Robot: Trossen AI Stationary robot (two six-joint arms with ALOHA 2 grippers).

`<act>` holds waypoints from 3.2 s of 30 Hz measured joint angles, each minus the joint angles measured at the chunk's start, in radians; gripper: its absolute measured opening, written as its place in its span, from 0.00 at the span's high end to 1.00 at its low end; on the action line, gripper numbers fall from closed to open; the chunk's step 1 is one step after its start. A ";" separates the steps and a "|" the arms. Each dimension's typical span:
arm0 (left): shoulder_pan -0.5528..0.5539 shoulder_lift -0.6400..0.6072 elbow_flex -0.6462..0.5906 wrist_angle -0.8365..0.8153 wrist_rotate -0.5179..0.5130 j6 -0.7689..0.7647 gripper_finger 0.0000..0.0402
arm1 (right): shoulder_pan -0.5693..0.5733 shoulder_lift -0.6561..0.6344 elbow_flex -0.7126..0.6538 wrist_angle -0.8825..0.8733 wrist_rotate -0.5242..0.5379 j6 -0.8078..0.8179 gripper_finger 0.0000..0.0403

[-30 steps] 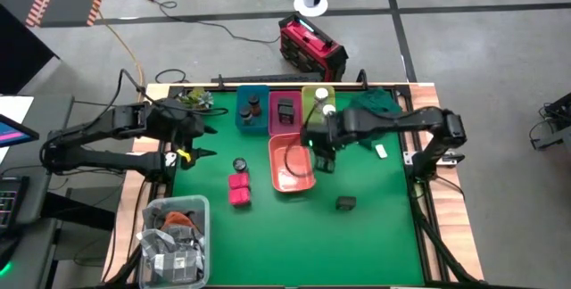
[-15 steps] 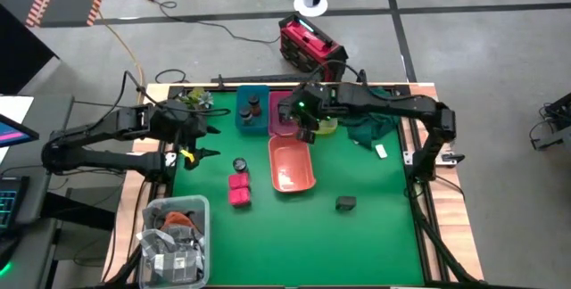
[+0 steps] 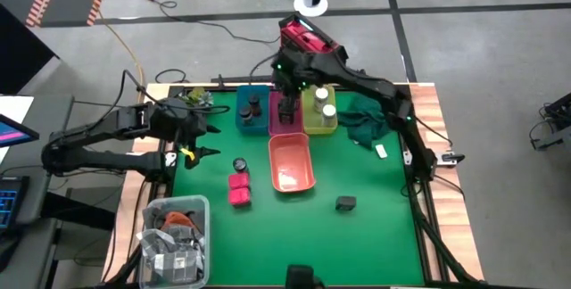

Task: Sort spices by type
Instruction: Put the top black seasoning can into the pink bin, then put the black seasoning can into the pink bin

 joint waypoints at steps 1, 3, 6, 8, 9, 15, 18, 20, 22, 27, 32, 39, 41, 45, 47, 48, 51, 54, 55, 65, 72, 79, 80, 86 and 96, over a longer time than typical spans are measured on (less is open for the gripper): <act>0.000 0.000 0.000 -0.003 0.005 -0.001 0.25 | -0.014 0.022 0.025 -0.016 -0.004 -0.006 0.58; 0.000 -0.002 0.000 -0.004 0.022 -0.006 0.25 | -0.034 0.061 0.064 -0.032 -0.027 -0.022 0.58; 0.000 -0.011 0.000 -0.013 0.043 -0.006 0.25 | -0.052 0.090 0.064 -0.027 -0.034 -0.054 0.58; 0.000 -0.020 0.000 -0.021 0.047 -0.006 0.25 | -0.060 0.112 0.064 -0.023 -0.042 -0.070 0.58; -0.001 -0.022 0.000 -0.027 0.047 -0.007 0.25 | -0.065 0.122 0.064 -0.024 -0.050 -0.074 0.58; -0.001 -0.055 0.000 -0.033 0.046 -0.019 0.25 | -0.073 0.149 0.063 -0.015 -0.052 -0.105 0.58; -0.001 -0.055 0.000 -0.034 0.046 -0.032 0.25 | -0.071 0.149 0.063 -0.005 -0.084 -0.108 0.58; -0.001 -0.055 0.000 -0.034 0.046 -0.036 0.25 | -0.070 0.149 0.063 -0.006 -0.111 -0.103 0.58; -0.001 -0.055 0.000 -0.034 0.045 -0.037 0.25 | -0.066 0.149 0.063 -0.014 -0.138 -0.101 0.58; -0.001 -0.055 0.000 -0.036 0.045 -0.037 0.25 | -0.056 0.165 0.063 -0.006 -0.163 -0.103 0.58; -0.001 -0.055 0.000 -0.037 0.044 -0.040 0.25 | -0.061 0.164 0.063 -0.001 -0.172 -0.110 0.58; -0.001 -0.055 0.000 -0.039 0.044 -0.040 0.25 | -0.095 0.163 0.057 0.004 -0.205 -0.121 0.58; -0.001 -0.055 0.000 -0.040 0.043 -0.040 0.25 | -0.096 0.163 0.044 0.018 -0.232 -0.125 0.58; -0.001 -0.055 0.000 -0.040 0.042 -0.040 0.25 | -0.097 0.169 0.044 0.026 -0.242 -0.131 0.58; -0.001 -0.055 0.000 -0.040 0.040 -0.040 0.25 | -0.101 0.177 0.045 0.033 -0.246 -0.132 0.58; -0.001 -0.055 0.000 -0.040 0.040 -0.040 0.25 | -0.105 0.182 0.043 0.024 -0.246 -0.133 0.58; -0.001 -0.055 0.000 -0.039 0.039 -0.042 0.25 | -0.109 0.207 0.043 0.025 -0.246 -0.140 0.58; -0.001 -0.055 0.000 -0.039 0.039 -0.044 0.25 | -0.121 0.224 0.043 0.017 -0.233 -0.142 0.58; -0.001 -0.055 0.000 -0.039 0.039 -0.044 0.25 | -0.123 0.227 0.043 0.022 -0.232 -0.139 0.58; -0.001 -0.055 0.000 -0.048 0.040 -0.044 0.25 | -0.145 0.228 0.043 0.020 -0.233 -0.123 0.49; -0.001 -0.055 0.000 -0.048 0.040 -0.048 0.25 | -0.144 0.228 0.043 0.032 -0.239 -0.123 0.38; -0.001 -0.055 0.000 -0.047 0.040 -0.048 0.25 | -0.139 0.182 0.063 -0.035 -0.227 -0.090 0.38; -0.001 -0.055 0.000 -0.047 0.040 -0.048 0.25 | -0.136 0.162 0.063 -0.043 -0.223 -0.078 0.38; -0.001 -0.055 0.000 -0.046 0.040 -0.037 0.25 | -0.031 0.083 0.065 -0.200 -0.223 0.015 0.38; -0.001 -0.055 0.000 -0.046 0.000 -0.015 0.25 | 0.339 0.074 0.063 -0.338 -0.124 0.163 0.38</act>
